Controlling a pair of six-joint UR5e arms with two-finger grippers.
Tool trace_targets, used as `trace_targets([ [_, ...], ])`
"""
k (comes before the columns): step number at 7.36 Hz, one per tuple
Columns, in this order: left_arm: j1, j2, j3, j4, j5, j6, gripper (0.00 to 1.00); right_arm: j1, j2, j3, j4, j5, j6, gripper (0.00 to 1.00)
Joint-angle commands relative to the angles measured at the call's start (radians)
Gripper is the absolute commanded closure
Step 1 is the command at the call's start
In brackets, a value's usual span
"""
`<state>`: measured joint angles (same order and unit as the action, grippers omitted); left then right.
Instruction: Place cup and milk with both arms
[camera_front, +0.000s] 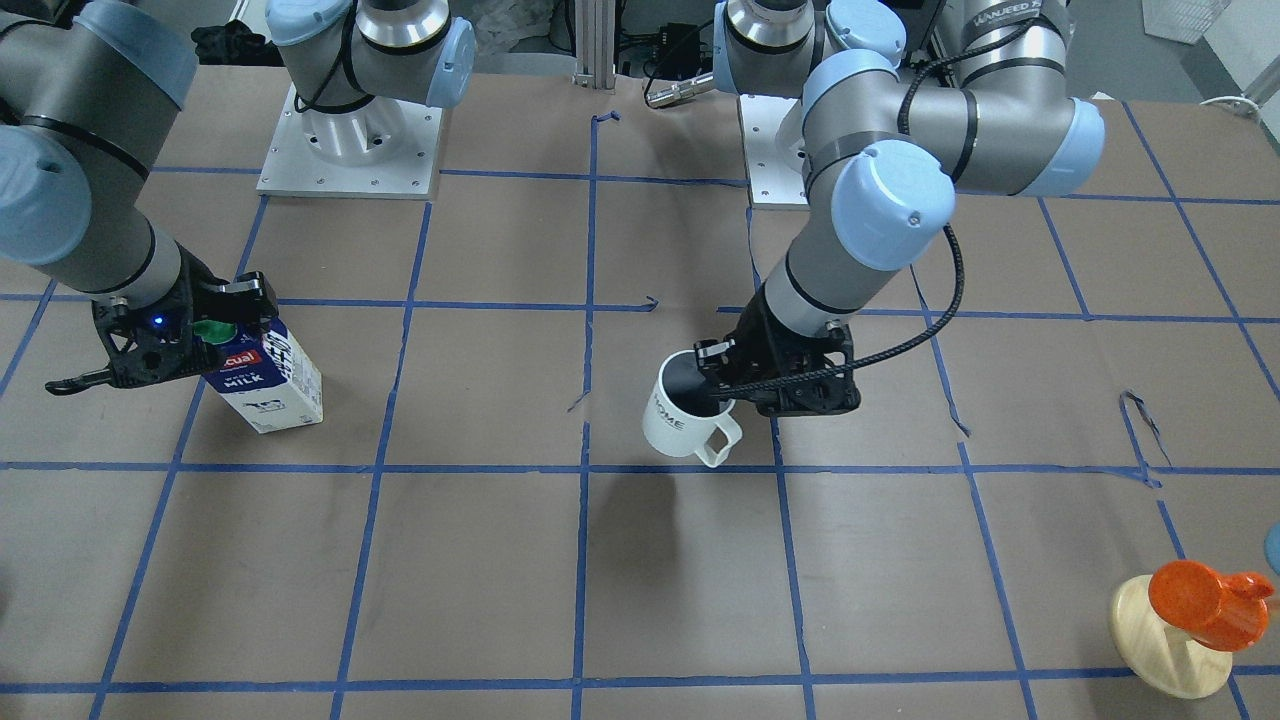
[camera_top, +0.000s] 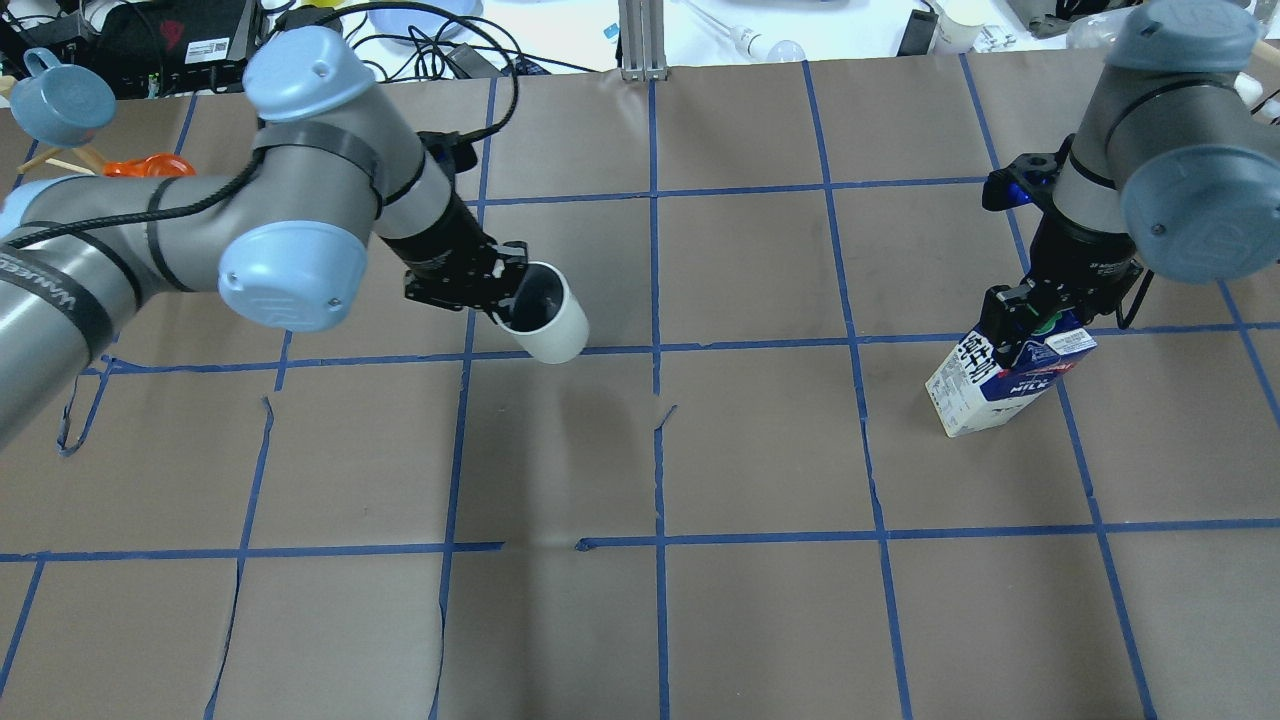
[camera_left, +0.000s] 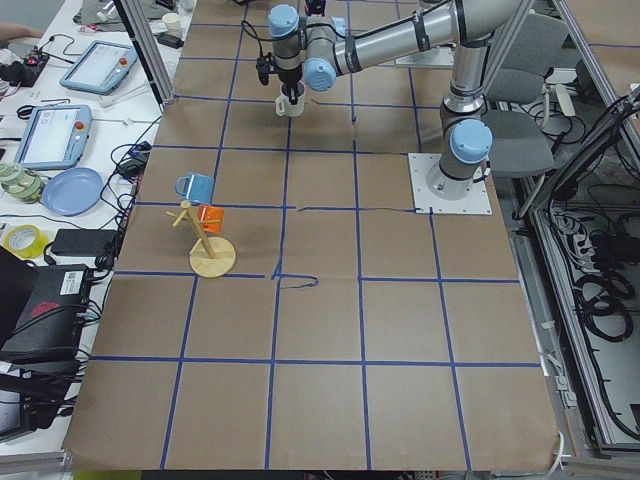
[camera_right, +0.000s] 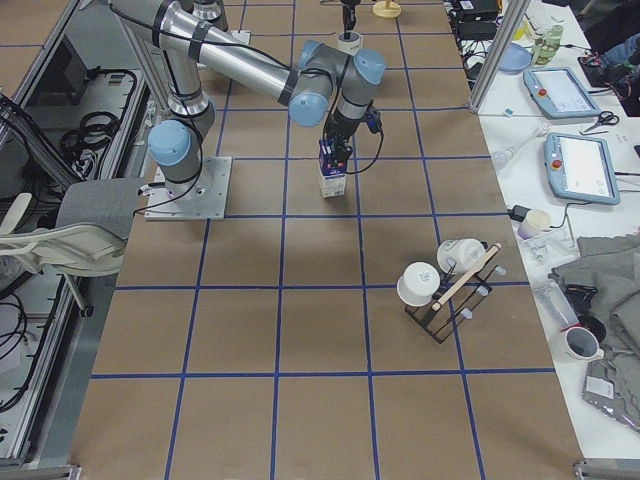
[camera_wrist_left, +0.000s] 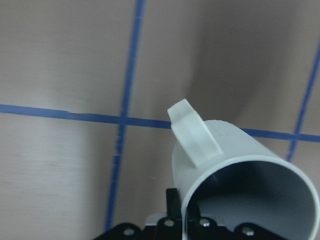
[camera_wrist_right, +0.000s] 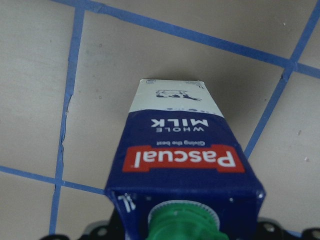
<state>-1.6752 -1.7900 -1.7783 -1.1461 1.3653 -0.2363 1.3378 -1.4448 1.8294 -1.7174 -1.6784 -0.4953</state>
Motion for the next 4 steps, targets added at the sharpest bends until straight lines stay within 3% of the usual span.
trace_targets([
  [1, -0.075, -0.067, 0.000, 0.144, -0.023, -0.092, 1.00, 0.001, -0.002, -0.004, 0.002, -0.001, 0.003, 0.41],
  [4, -0.121, -0.132, 0.004, 0.166, -0.012, -0.097, 1.00, 0.004, -0.002, -0.070, 0.028, 0.009, 0.078, 0.42],
])
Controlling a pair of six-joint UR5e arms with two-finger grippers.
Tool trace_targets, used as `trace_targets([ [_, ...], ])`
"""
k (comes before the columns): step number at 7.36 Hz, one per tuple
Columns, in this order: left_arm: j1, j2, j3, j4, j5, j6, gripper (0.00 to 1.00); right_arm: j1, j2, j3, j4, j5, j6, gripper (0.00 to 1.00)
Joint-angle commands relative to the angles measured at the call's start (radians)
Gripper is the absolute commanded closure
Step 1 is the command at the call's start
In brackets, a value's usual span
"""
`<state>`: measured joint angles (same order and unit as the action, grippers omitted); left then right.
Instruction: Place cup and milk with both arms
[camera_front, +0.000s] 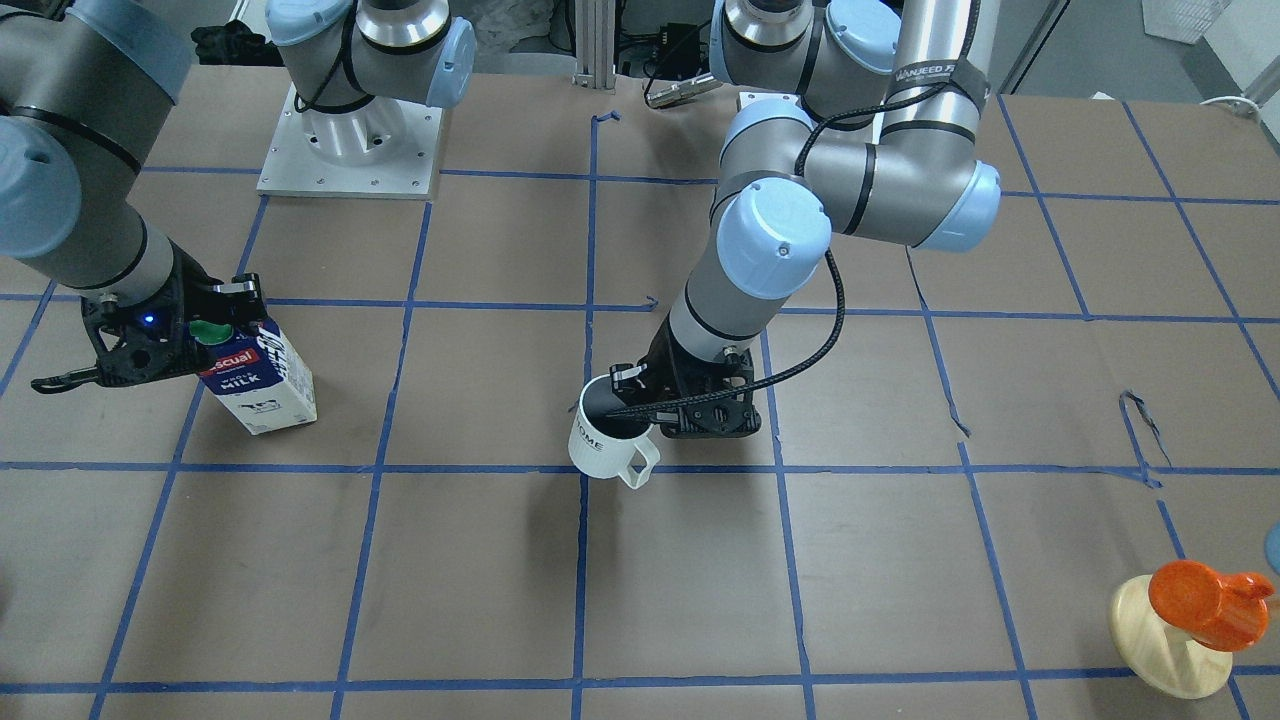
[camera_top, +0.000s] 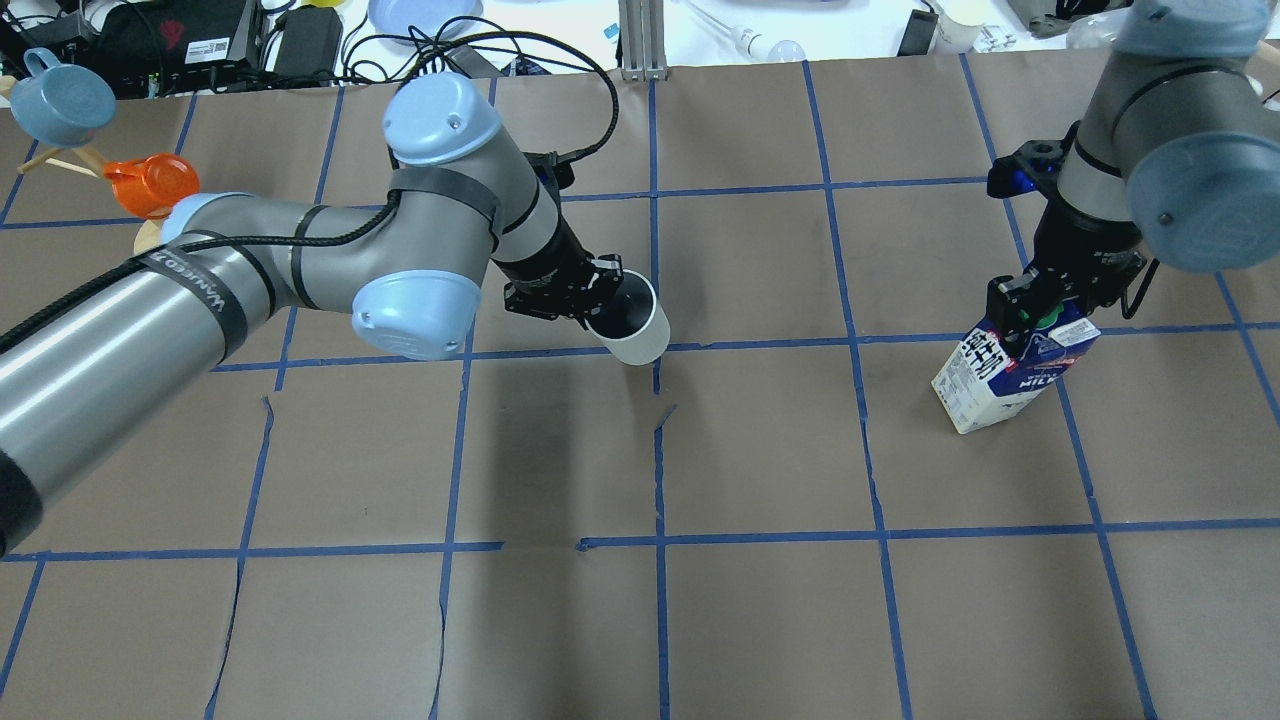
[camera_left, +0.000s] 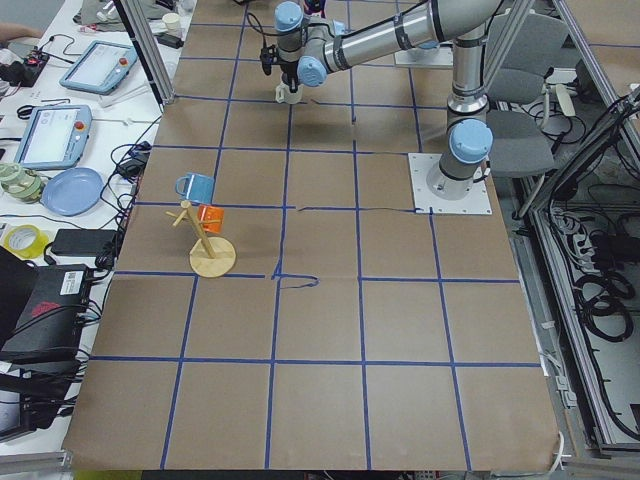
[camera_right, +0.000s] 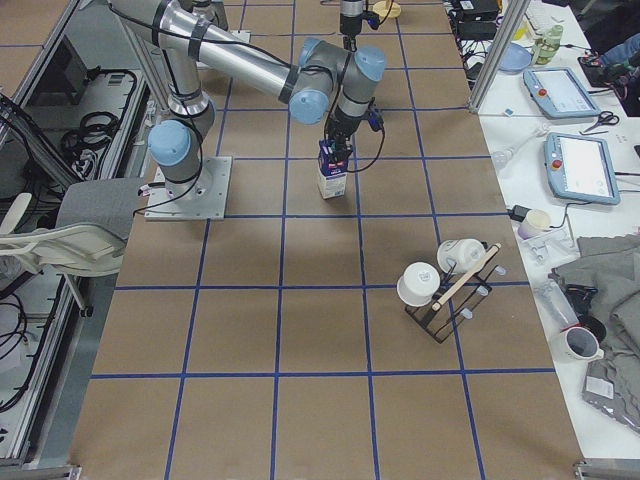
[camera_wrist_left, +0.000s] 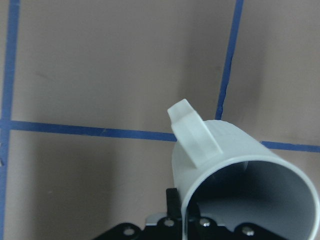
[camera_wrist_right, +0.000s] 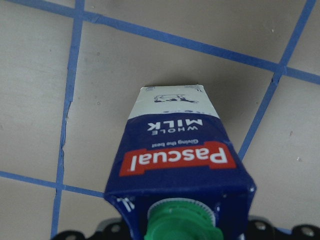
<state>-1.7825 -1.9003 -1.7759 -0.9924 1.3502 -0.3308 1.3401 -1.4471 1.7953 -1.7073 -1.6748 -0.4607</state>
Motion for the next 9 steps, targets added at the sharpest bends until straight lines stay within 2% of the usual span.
trace_targets([
  [1, -0.018, -0.034, 0.001, 0.036, 0.003, -0.004, 1.00, 0.005, 0.001, -0.049, 0.024, 0.013, 0.107, 0.42],
  [2, -0.020, -0.045, -0.002, 0.037, 0.006, -0.001, 1.00, 0.008, -0.001, -0.065, 0.025, 0.050, 0.179, 0.42],
  [3, -0.020, -0.055, -0.002, 0.035, 0.007, -0.002, 0.94, 0.017, 0.001, -0.082, 0.026, 0.082, 0.238, 0.42],
  [4, -0.021, -0.056, -0.002, 0.034, 0.012, -0.002, 0.34, 0.034, 0.001, -0.088, 0.026, 0.090, 0.297, 0.42],
  [5, -0.020, -0.049, 0.000, 0.026, 0.010, -0.002, 0.26, 0.062, 0.001, -0.089, 0.026, 0.122, 0.363, 0.42],
  [7, -0.009, -0.011, 0.007, 0.021, 0.015, 0.010, 0.22, 0.164, 0.034, -0.129, 0.023, 0.129, 0.508, 0.42],
  [8, 0.030, 0.021, 0.012, -0.003, 0.071, 0.033, 0.19, 0.215, 0.062, -0.167, 0.023, 0.127, 0.558, 0.42],
  [9, 0.097, 0.059, 0.018, -0.050, 0.140, 0.159, 0.16, 0.265, 0.088, -0.194, 0.021, 0.147, 0.621, 0.42],
])
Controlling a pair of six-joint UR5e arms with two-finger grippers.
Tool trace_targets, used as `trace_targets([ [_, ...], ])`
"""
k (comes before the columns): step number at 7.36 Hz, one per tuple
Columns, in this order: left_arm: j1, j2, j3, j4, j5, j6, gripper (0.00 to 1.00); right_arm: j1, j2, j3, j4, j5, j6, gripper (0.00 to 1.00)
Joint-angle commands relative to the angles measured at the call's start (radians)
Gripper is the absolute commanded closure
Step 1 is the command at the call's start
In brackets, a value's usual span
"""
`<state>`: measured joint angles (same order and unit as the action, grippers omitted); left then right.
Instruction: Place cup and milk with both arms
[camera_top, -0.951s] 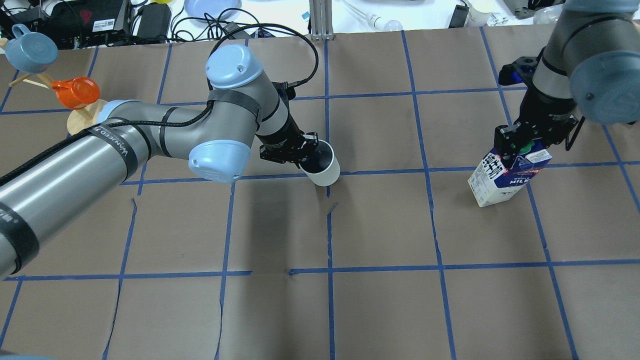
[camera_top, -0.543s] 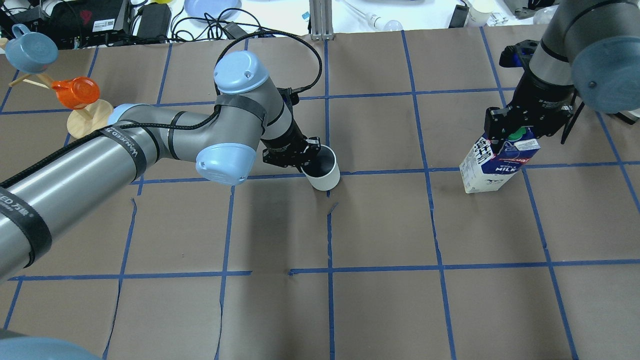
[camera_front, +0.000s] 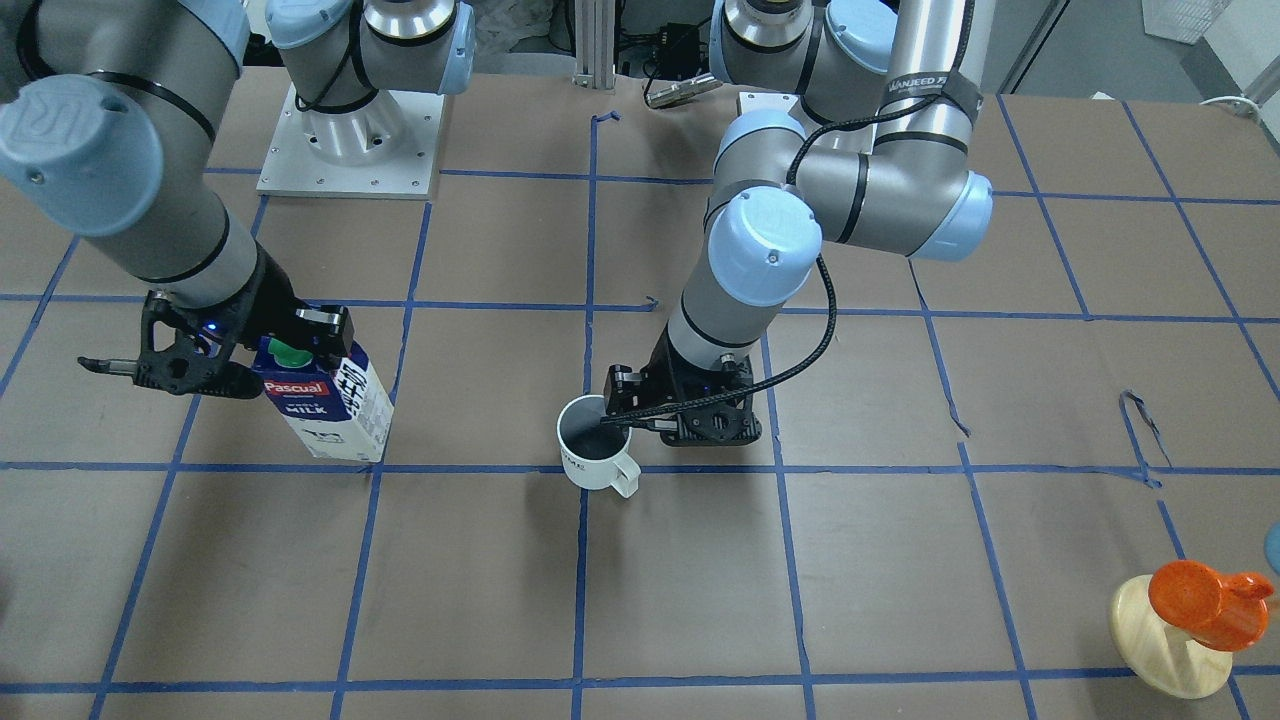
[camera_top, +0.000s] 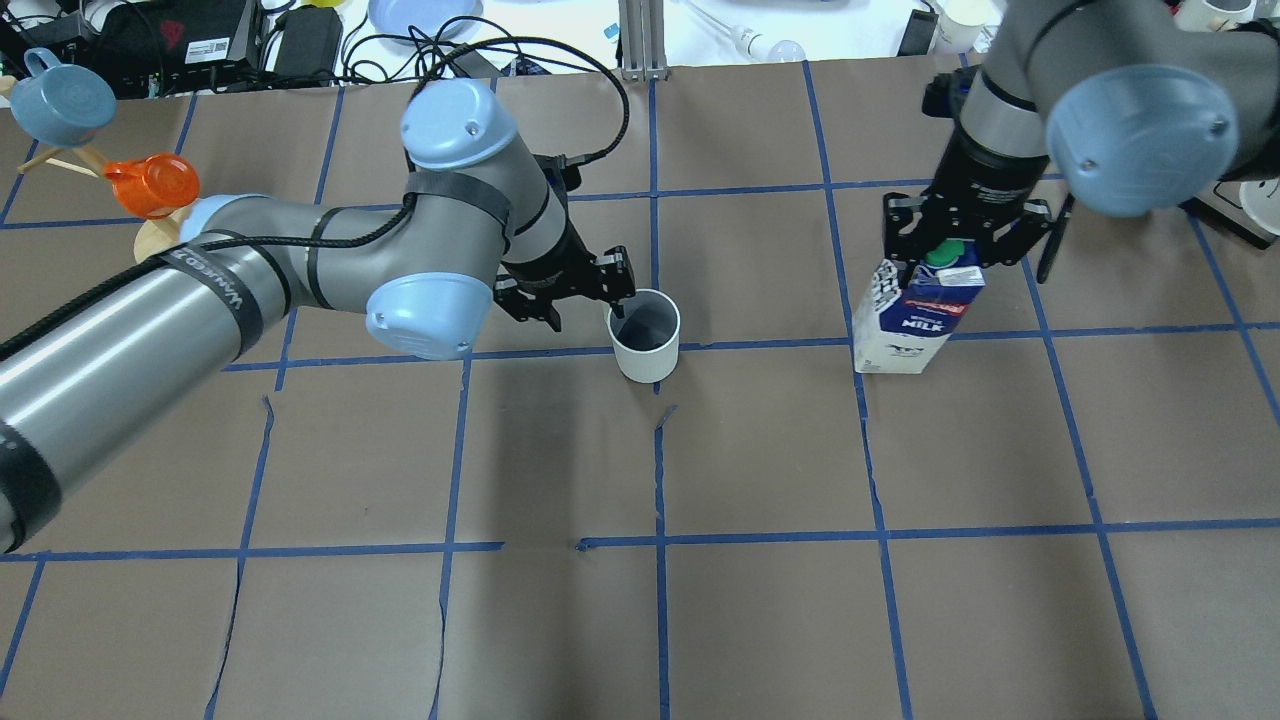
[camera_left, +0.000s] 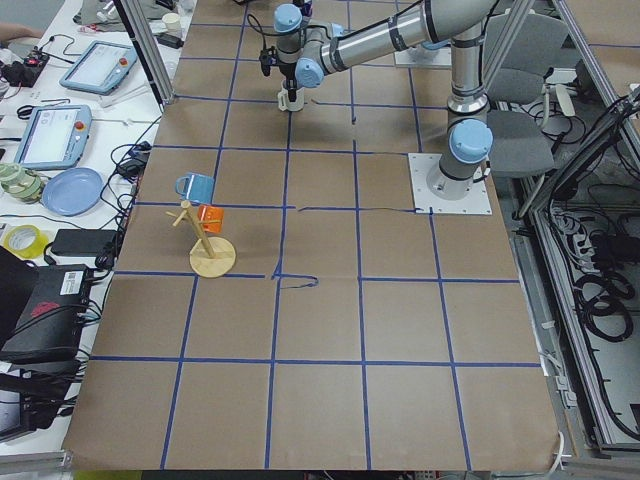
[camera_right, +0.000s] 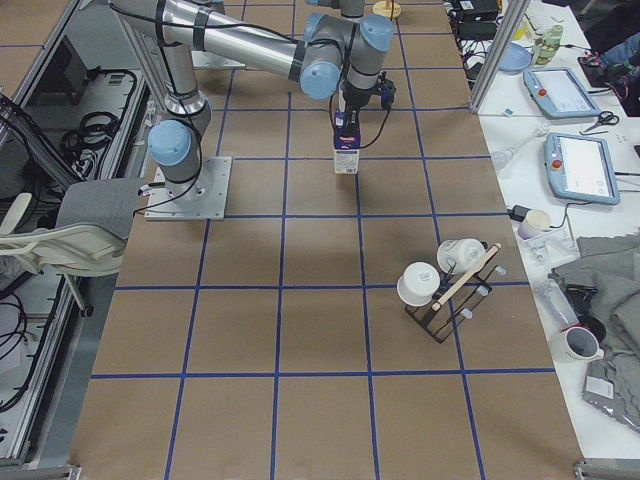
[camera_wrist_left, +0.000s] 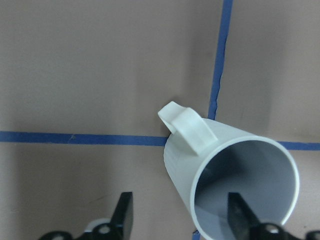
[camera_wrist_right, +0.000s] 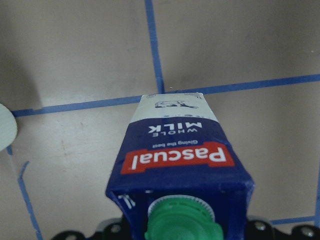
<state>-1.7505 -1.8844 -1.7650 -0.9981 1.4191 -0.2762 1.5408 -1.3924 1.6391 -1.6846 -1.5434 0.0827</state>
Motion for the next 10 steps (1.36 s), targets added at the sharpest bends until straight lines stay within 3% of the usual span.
trace_targets([
  [1, 0.142, 0.094, 0.009, -0.112, 0.076, 0.202, 0.11, 0.112, 0.056, -0.065, -0.003, 0.025, 0.142, 0.42],
  [4, 0.313, 0.220, 0.010, -0.224, 0.081, 0.460, 0.03, 0.211, 0.102, -0.108, -0.017, 0.026, 0.245, 0.42],
  [7, 0.309, 0.301, 0.039, -0.273, 0.081, 0.441, 0.00, 0.277, 0.163, -0.162, -0.018, 0.025, 0.287, 0.42],
  [8, 0.306, 0.310, 0.074, -0.345, 0.083, 0.436, 0.00, 0.289, 0.179, -0.176, -0.018, 0.023, 0.273, 0.42],
  [9, 0.293, 0.301, 0.103, -0.376, 0.166, 0.407, 0.00, 0.295, 0.180, -0.176, -0.018, 0.023, 0.269, 0.42],
  [10, 0.258, 0.315, 0.134, -0.422, 0.188, 0.382, 0.00, 0.295, 0.182, -0.176, -0.018, 0.023, 0.258, 0.42],
])
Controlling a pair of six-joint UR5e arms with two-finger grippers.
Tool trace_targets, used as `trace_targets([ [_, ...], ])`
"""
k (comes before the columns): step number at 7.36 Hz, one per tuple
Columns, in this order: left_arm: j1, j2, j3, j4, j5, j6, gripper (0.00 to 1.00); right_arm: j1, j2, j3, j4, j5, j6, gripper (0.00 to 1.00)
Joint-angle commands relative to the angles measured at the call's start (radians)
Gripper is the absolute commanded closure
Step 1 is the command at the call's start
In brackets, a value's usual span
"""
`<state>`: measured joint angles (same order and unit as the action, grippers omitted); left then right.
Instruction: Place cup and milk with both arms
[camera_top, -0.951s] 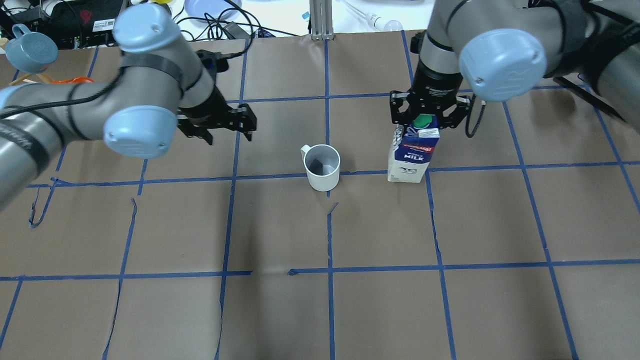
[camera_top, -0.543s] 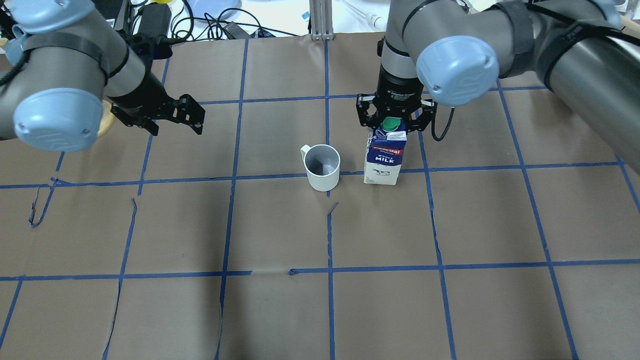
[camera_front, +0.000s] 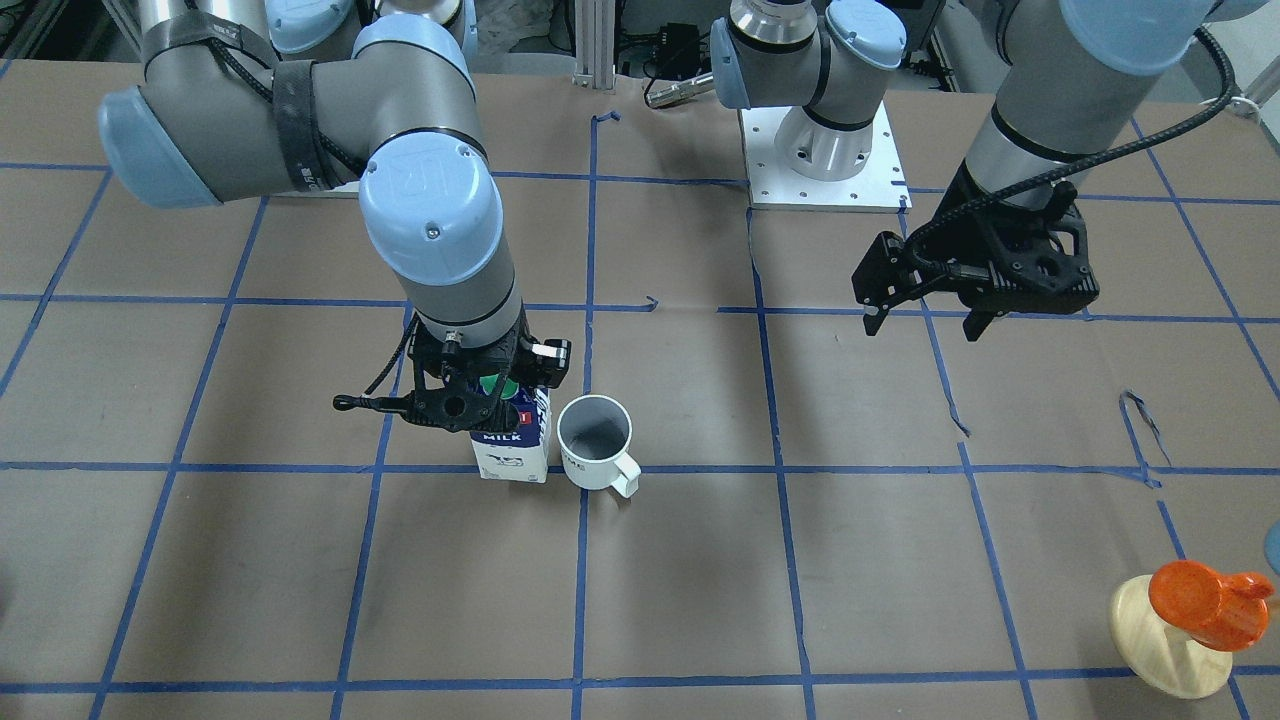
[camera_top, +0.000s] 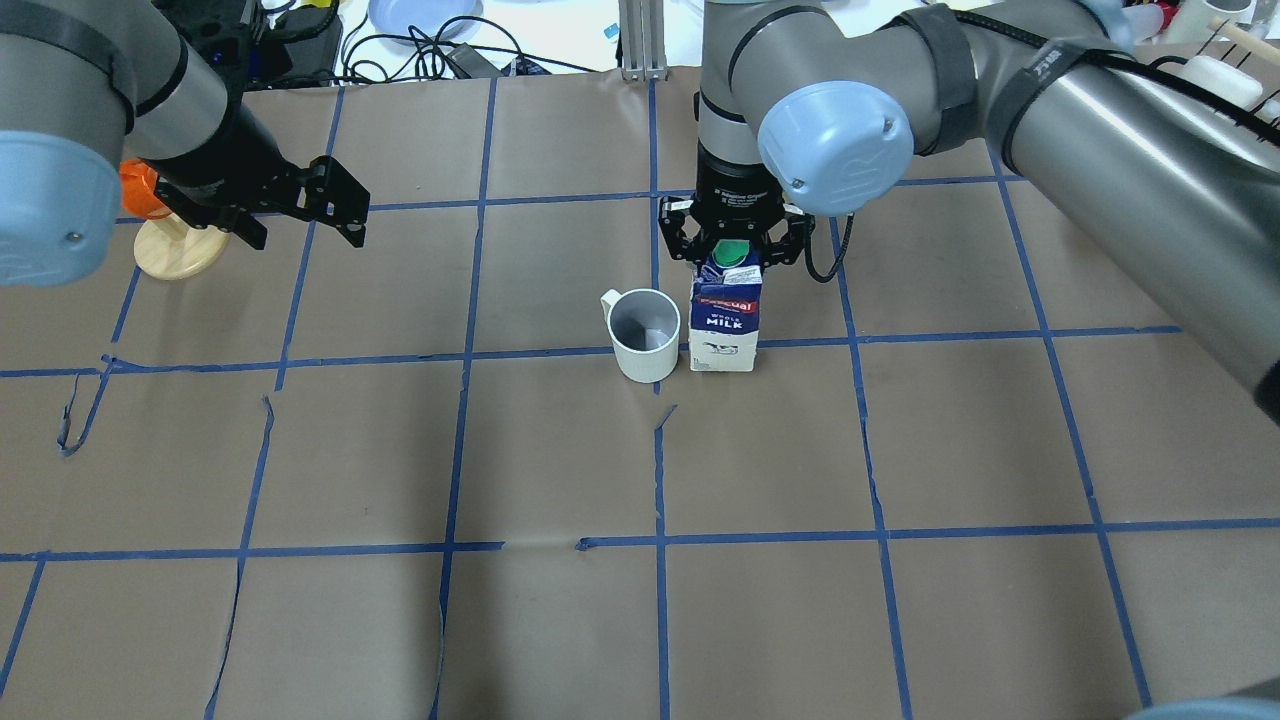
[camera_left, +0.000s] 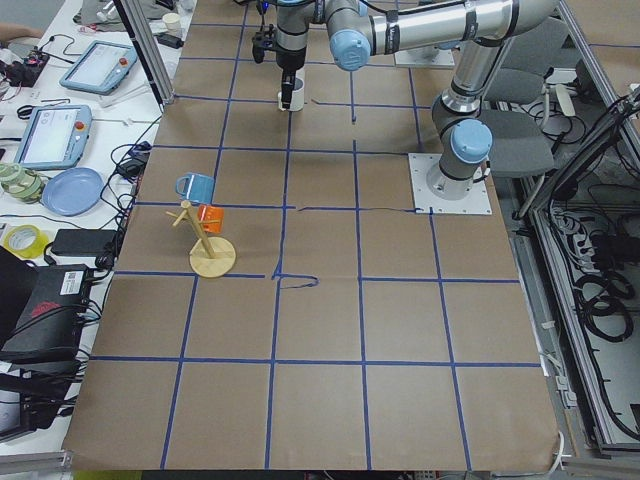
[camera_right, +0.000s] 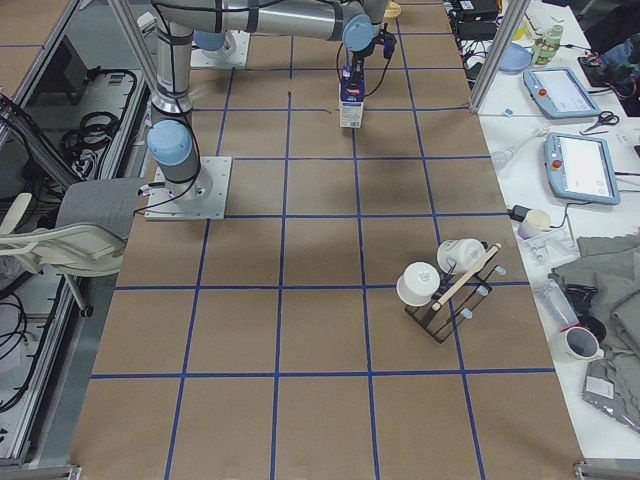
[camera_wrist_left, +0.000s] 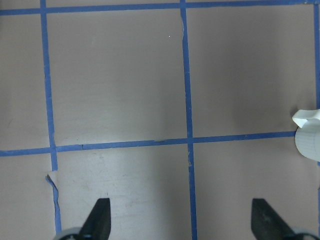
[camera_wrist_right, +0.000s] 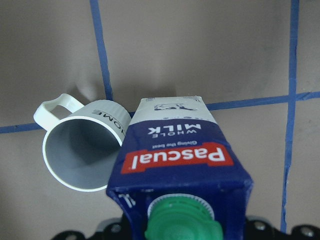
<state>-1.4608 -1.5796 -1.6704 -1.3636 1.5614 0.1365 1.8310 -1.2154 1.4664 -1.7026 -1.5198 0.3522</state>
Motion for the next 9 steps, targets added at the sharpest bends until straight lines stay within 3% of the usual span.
trace_targets([
  [1, -0.041, -0.009, 0.093, -0.098, 0.046, -0.043, 0.00, 0.005, 0.007, -0.003, 0.000, 0.000, -0.019, 0.42],
  [3, -0.041, -0.040, 0.158, -0.155, 0.004, -0.092, 0.00, 0.005, 0.008, 0.003, 0.000, 0.001, -0.016, 0.35],
  [7, -0.043, -0.042, 0.143, -0.152, 0.006, -0.092, 0.00, 0.004, 0.008, 0.009, 0.000, 0.000, -0.016, 0.26],
  [9, -0.043, -0.045, 0.141, -0.150, 0.006, -0.095, 0.00, 0.001, -0.025, -0.042, 0.020, -0.009, -0.015, 0.14],
])
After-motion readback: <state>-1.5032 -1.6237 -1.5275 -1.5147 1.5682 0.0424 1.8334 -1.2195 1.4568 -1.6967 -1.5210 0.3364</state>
